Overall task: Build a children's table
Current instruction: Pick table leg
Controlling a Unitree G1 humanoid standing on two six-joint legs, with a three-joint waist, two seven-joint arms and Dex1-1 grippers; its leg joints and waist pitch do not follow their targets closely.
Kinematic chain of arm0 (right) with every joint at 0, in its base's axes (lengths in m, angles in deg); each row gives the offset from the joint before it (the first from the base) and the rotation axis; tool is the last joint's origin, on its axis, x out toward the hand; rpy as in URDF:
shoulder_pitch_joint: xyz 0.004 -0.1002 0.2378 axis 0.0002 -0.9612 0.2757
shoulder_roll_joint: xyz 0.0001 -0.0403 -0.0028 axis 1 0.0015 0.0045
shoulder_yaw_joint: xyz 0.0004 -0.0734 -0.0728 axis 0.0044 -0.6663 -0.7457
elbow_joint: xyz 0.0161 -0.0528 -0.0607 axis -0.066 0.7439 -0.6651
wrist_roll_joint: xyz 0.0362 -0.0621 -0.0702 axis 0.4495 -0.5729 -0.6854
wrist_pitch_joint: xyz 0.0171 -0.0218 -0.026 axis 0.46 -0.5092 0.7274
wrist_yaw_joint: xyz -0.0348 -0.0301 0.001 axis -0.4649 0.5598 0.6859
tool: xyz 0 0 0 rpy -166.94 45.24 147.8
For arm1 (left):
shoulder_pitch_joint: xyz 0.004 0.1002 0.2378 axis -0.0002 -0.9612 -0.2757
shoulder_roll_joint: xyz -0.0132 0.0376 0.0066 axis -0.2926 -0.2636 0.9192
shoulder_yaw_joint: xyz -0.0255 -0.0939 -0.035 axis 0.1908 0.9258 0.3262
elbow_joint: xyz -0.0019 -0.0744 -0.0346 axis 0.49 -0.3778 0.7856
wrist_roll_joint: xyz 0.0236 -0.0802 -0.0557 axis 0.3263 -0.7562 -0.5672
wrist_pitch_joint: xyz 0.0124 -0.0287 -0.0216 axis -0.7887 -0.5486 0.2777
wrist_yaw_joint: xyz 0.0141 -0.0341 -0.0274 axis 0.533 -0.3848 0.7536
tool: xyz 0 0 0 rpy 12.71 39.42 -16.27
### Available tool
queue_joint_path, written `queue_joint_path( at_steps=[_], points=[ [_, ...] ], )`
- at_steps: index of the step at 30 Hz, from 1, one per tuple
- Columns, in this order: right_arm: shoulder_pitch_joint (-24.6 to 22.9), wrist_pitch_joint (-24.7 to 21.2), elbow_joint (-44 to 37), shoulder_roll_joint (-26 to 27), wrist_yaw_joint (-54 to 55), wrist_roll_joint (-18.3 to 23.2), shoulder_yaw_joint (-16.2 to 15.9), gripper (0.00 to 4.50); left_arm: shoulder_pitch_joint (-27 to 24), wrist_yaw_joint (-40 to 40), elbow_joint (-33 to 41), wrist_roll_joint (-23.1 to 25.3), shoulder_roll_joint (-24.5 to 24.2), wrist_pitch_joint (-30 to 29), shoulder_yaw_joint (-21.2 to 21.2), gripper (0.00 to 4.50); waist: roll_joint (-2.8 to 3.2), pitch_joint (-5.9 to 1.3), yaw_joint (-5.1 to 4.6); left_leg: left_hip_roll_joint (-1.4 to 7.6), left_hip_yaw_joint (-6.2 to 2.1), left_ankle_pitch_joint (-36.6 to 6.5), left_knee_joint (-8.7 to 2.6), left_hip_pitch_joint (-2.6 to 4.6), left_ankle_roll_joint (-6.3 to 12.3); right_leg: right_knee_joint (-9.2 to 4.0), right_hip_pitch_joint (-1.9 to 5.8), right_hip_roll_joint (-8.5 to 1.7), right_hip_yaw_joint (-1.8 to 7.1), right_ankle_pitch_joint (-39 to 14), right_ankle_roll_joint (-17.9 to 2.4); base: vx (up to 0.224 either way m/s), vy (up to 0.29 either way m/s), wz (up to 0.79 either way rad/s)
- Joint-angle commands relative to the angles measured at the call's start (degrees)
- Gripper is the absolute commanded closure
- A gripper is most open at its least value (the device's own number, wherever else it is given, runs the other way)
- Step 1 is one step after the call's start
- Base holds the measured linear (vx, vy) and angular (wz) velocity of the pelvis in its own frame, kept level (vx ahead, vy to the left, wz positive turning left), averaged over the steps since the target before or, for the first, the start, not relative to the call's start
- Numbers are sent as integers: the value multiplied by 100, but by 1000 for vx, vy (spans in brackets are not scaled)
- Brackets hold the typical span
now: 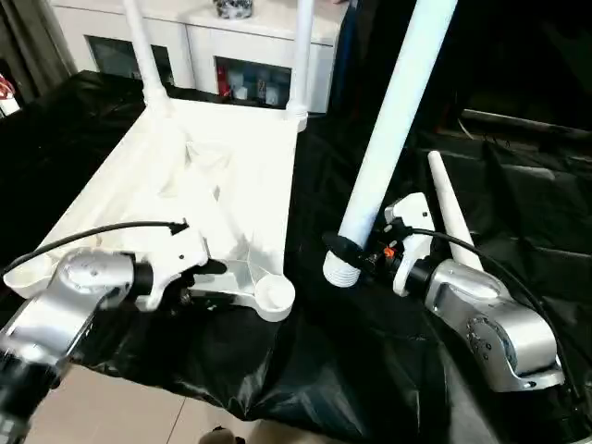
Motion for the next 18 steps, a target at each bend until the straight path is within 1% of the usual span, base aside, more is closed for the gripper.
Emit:
queue_joint_path(
  at_steps=[1, 3, 5, 6, 7, 11, 13, 14, 16, 17, 18],
  points=[
    [7, 79, -25, -28, -8, -33, 33, 262, 103, -81, -82, 62, -15, 95, -59, 190, 114, -398, -11, 223, -68, -1125, -451, 161, -397, -395, 159, -370, 193, -232, -1110, 0, 0, 0],
    [-3, 90, -13, -36, -19, -41, 39, 262, 145, -145, -169, 69, -18, 112, -80, 207, 113, -391, -10, 229, -65, -1158, -451, 170, -377, -402, 153, -374, 195, -261, -1148, 0, 0, 0],
    [-23, 102, -20, -45, -27, -45, 32, 262, 175, -256, -285, 71, -16, 135, -94, 211, 124, -389, -10, 228, -65, -1177, -453, 170, -381, -406, 150, -375, 197, -304, -1154, 0, 0, 0],
    [-27, 105, -23, -50, -31, -42, 31, 262, 185, -270, -328, 76, -3, 168, -85, 235, 122, -388, -11, 227, -62, -1221, -454, 177, -387, -410, 143, -373, 198, -352, -1155, 0, 0, 0],
    [-27, 106, -22, -54, -37, -40, 31, 262, 195, -302, -362, 59, 12, 169, -76, 246, 121, -387, -10, 231, -64, -1249, -455, 179, -395, -411, 145, -377, 199, -381, -1162, 0, 0, 0],
    [-28, 124, -2, -67, -62, -58, 18, 262, 227, -412, -474, 39, 75, 236, -39, 255, 121, -387, 2, 235, -67, -1264, -460, 180, -398, -412, 142, -382, 197, -396, -1177, 0, 0, 0],
    [-4, 162, 41, -105, -120, -116, -49, 262, 256, -474, -544, 68, 119, 234, -62, 290, 107, -390, -3, 238, -65, -1236, -458, 174, -396, -402, 150, -384, 196, -342, -1189, 0, 0, 0],
    [10, 171, 55, -112, -138, -128, -67, 262, 263, -494, -555, 74, 129, 222, -77, 290, 96, -392, -2, 235, -65, -1208, -454, 168, -378, -401, 158, -388, 197, -320, -1194, 0, 0, 0],
    [29, 179, 72, -113, -151, -131, -75, 262, 277, -517, -575, 88, 144, 226, -89, 299, 100, -393, -2, 233, -63, -1143, -448, 165, -348, -400, 160, -389, 198, -281, -1200, 0, 0, 0],
    [67, 197, 116, -113, -169, -144, -90, 262, 291, -547, -565, 93, 167, 192, -105, 308, 87, -394, 0, 233, -62, -1096, -447, 164, -329, -397, 162, -390, 197, -260, -1208, 0, 0, 0],
    [84, 208, 138, -114, -178, -152, -98, 262, 298, -558, -557, 93, 178, 175, -111, 323, 94, -398, -2, 235, -64, -1077, -444, 159, -328, -393, 169, -393, 196, -234, -1222, 0, 0, 0]
  ],
)
